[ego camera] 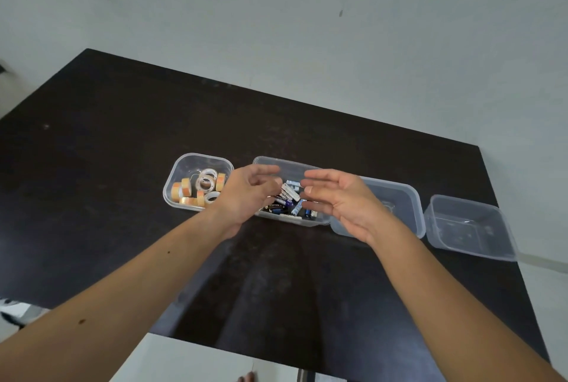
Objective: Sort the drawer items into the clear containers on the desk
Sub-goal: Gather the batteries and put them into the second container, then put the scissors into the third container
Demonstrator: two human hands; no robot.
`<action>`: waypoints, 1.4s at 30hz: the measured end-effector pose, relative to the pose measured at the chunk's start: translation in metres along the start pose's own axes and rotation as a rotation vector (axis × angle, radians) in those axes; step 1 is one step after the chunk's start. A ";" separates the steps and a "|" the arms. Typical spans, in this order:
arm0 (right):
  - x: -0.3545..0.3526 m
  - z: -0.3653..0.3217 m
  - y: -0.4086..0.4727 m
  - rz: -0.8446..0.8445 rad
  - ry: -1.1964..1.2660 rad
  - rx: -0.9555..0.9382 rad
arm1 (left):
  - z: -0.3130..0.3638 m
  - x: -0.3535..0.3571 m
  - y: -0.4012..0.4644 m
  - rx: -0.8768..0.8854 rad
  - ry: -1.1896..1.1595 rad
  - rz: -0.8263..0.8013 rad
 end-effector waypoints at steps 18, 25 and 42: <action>-0.074 0.083 -0.151 -0.048 -0.033 -0.100 | -0.075 0.072 -0.128 0.030 -0.114 -0.090; -0.114 0.180 -0.227 -0.084 -0.050 -0.059 | -0.173 0.112 -0.205 -0.043 -0.062 -0.132; -0.144 0.362 -0.310 -0.065 -0.288 0.142 | -0.356 0.114 -0.268 -0.257 0.369 -0.306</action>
Point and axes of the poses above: each hand's wrist, its own y-axis towards the middle knuckle, its own x-axis out of the palm, z = x × y, the point moved 4 cm from there along y, towards the middle knuckle, and after that the axes turned 11 degrees about -y, right-handed, at the moved point
